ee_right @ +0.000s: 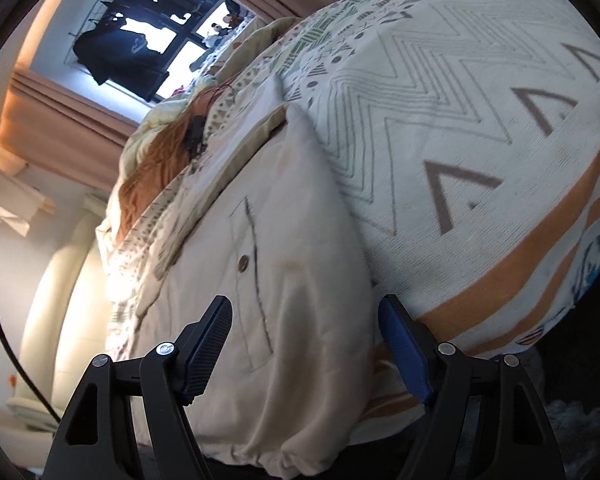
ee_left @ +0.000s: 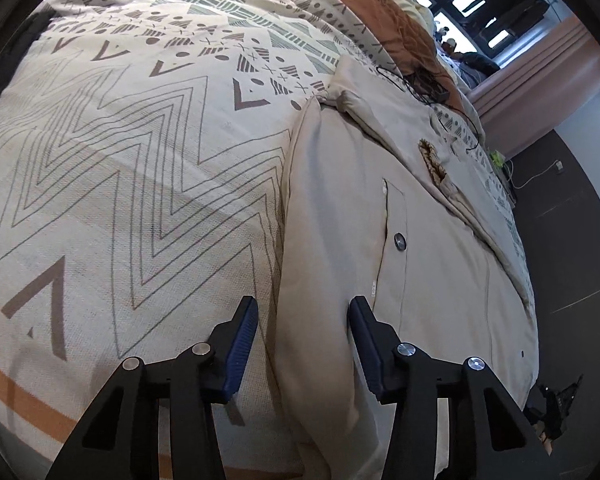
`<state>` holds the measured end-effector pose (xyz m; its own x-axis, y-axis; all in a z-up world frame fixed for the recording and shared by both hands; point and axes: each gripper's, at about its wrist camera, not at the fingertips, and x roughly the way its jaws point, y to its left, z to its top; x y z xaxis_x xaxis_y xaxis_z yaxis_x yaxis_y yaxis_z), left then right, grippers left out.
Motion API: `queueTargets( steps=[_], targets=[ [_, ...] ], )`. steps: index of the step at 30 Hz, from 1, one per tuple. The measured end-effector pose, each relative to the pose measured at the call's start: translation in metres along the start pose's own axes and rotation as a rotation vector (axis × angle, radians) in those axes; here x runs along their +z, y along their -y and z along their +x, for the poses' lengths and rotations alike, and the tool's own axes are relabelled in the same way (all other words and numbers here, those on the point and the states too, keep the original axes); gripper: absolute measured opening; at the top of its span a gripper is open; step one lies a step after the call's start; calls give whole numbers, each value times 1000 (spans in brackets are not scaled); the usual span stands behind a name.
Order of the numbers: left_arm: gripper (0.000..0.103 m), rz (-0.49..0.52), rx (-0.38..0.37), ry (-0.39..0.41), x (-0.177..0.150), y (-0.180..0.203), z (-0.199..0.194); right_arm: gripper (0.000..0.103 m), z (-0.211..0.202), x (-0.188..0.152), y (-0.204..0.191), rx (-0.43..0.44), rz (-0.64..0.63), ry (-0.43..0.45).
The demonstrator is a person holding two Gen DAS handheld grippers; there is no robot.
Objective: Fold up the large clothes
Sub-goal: 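Grasp the jacket hem with both grippers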
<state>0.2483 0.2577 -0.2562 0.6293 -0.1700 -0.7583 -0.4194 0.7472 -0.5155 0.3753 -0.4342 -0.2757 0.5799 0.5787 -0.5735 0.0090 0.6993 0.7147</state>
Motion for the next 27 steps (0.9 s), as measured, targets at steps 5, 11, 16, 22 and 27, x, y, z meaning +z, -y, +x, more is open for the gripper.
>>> queueTargets(
  steps=[5, 11, 16, 22, 27],
  targets=[
    [49, -23, -12, -3, 5, 1, 4, 77, 0, -22, 7, 130, 41, -48],
    [49, -74, -136, -65, -11, -9, 2, 77, 9, -47, 8, 244, 64, -89],
    [49, -145, -238, -112, -24, -17, -6, 77, 19, -52, 0, 380, 104, -95],
    [49, -170, -322, -97, -29, -16, -20, 77, 21, -47, -9, 537, 130, -28],
    [49, -162, -331, -72, -24, -12, -25, 76, 41, -45, -3, 420, 153, -40]
  ],
)
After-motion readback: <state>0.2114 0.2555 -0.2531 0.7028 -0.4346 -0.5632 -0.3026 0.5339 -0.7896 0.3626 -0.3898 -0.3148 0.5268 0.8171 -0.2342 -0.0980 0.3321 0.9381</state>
